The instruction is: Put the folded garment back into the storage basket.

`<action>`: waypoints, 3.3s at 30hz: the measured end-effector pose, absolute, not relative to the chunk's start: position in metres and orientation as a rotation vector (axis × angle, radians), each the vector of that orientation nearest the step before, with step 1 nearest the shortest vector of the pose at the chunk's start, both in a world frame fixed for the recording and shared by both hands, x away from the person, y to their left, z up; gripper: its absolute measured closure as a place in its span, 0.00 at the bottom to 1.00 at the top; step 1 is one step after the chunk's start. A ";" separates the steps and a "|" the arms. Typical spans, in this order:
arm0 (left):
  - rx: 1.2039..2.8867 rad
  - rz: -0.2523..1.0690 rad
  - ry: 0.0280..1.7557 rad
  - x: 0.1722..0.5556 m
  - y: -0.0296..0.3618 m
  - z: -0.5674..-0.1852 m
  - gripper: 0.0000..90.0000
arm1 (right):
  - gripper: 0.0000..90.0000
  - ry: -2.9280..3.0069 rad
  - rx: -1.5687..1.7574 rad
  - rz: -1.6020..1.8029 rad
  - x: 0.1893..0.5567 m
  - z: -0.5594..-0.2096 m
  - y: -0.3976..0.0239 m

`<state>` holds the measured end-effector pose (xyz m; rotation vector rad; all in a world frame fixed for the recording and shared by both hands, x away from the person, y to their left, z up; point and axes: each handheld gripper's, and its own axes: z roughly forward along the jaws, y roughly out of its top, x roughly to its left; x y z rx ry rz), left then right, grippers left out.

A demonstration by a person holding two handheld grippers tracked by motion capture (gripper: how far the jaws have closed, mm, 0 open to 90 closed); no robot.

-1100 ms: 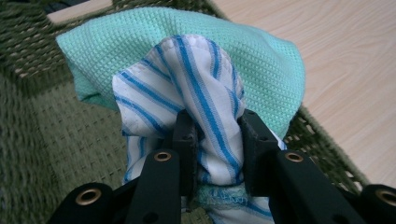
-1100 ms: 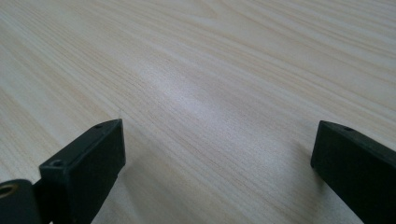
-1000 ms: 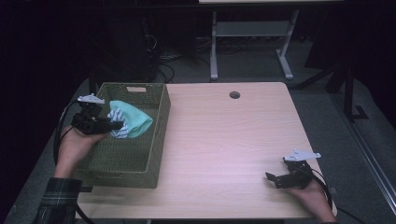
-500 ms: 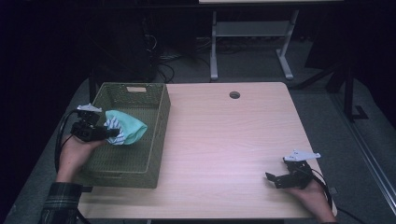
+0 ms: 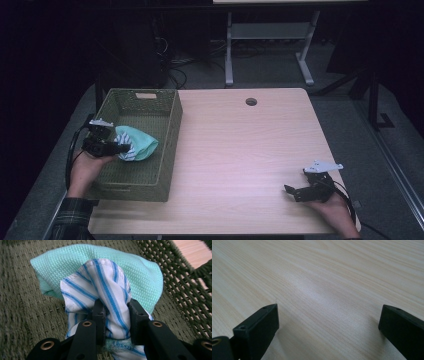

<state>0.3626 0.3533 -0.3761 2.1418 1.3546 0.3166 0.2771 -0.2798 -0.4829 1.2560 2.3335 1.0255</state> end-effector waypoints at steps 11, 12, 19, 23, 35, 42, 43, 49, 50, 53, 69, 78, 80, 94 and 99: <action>2.200 0.299 1.353 0.372 0.346 -0.390 0.77 | 0.03 2.333 1.254 1.024 0.277 -0.483 -0.280; 2.214 0.289 1.355 0.373 0.346 -0.394 0.77 | 0.03 2.334 1.254 1.024 0.277 -0.483 -0.280; 2.253 0.255 1.362 0.376 0.345 -0.399 0.73 | 0.03 2.334 1.255 1.024 0.277 -0.483 -0.280; 2.275 0.243 1.366 0.377 0.344 -0.403 0.69 | 0.03 2.335 1.249 1.022 0.277 -0.483 -0.280; 2.300 0.235 1.366 0.378 0.341 -0.406 0.40 | 0.03 2.334 1.250 1.020 0.277 -0.483 -0.280; 2.285 0.292 1.361 0.378 0.343 -0.404 0.16 | 0.03 2.334 1.250 1.021 0.277 -0.483 -0.280; 2.276 0.304 1.361 0.378 0.343 -0.403 0.14 | 0.03 2.334 1.249 1.020 0.277 -0.483 -0.280; 2.238 0.315 1.344 0.378 0.344 -0.397 0.14 | 0.03 2.333 1.251 1.023 0.277 -0.483 -0.280; 2.234 0.323 1.340 0.377 0.344 -0.396 0.14 | 0.03 2.332 1.258 1.026 0.277 -0.483 -0.280; 2.205 0.337 1.325 0.374 0.343 -0.391 0.14 | 0.02 2.339 1.240 1.022 0.278 -0.483 -0.280; 2.140 0.376 1.230 0.367 0.316 -0.353 0.14 | 0.02 2.338 1.229 1.000 0.277 -0.483 -0.278; 2.108 0.375 1.159 0.365 0.291 -0.334 0.14 | 0.02 2.340 1.226 1.005 0.278 -0.483 -0.279; 2.108 0.378 1.139 0.364 0.284 -0.330 0.14 | 0.02 2.340 1.228 1.003 0.277 -0.483 -0.278; 2.098 0.340 1.030 0.362 0.233 -0.322 0.14 | 0.02 2.341 1.222 0.991 0.277 -0.483 -0.278; 2.104 0.324 0.999 0.361 0.218 -0.323 0.14 | 0.02 2.340 1.221 0.990 0.277 -0.483 -0.277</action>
